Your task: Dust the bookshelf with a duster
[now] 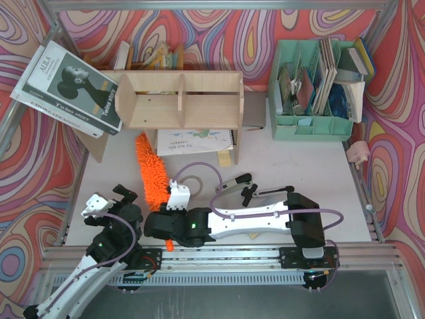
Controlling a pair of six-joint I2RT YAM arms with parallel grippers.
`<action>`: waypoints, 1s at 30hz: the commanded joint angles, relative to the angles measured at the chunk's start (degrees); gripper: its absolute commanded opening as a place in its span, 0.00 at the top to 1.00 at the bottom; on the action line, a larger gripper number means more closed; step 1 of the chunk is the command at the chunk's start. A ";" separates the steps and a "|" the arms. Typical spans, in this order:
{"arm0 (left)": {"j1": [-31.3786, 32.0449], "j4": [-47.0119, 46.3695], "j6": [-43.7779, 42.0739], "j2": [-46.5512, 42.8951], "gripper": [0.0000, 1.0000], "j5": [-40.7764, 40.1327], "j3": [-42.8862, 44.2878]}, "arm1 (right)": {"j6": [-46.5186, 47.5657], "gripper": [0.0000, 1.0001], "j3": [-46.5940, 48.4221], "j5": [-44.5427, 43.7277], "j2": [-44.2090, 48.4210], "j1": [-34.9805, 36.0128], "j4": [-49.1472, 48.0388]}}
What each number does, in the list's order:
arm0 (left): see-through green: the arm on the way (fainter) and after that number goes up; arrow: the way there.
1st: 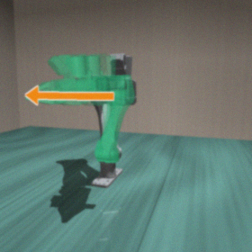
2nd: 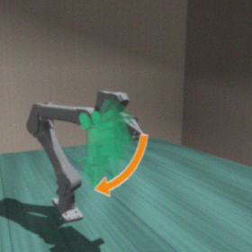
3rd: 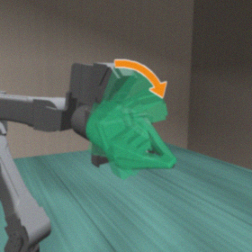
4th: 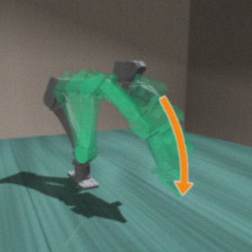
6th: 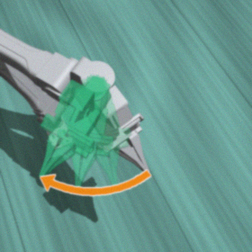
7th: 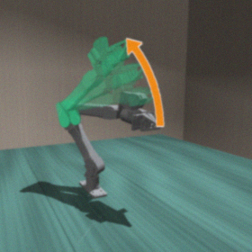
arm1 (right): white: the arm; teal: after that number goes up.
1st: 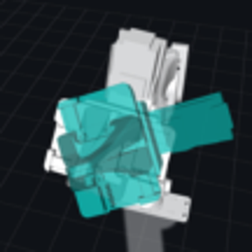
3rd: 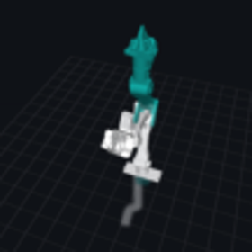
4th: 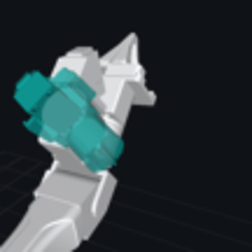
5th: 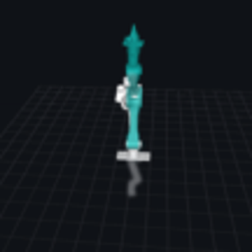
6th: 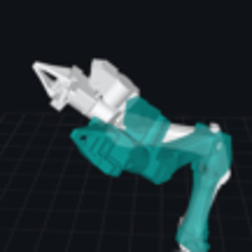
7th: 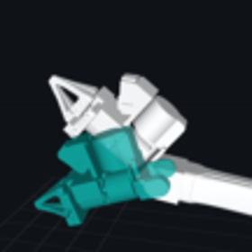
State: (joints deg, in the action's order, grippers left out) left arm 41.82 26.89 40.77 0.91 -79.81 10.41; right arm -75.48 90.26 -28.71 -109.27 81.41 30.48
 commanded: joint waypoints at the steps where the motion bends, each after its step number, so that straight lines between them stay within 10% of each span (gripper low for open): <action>1: -0.25 1.08 0.13 -0.64 0.01 -1.26 1.02 | -1.46 1.00 -1.57 -6.32 2.68 -0.89 -0.57; 14: -0.25 0.86 -0.11 -0.58 0.01 -1.15 0.97 | 9.97 1.00 1.35 -24.76 4.32 6.52 -4.86; 30: -0.25 0.20 -0.74 -0.62 0.01 -0.96 0.84 | 13.92 1.00 0.45 -20.40 4.51 6.53 0.76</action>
State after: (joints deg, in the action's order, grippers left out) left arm 41.82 26.87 40.73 0.91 -79.79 10.44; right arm -65.08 90.28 -45.08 -107.57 88.25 29.63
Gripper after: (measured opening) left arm 0.985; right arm 0.331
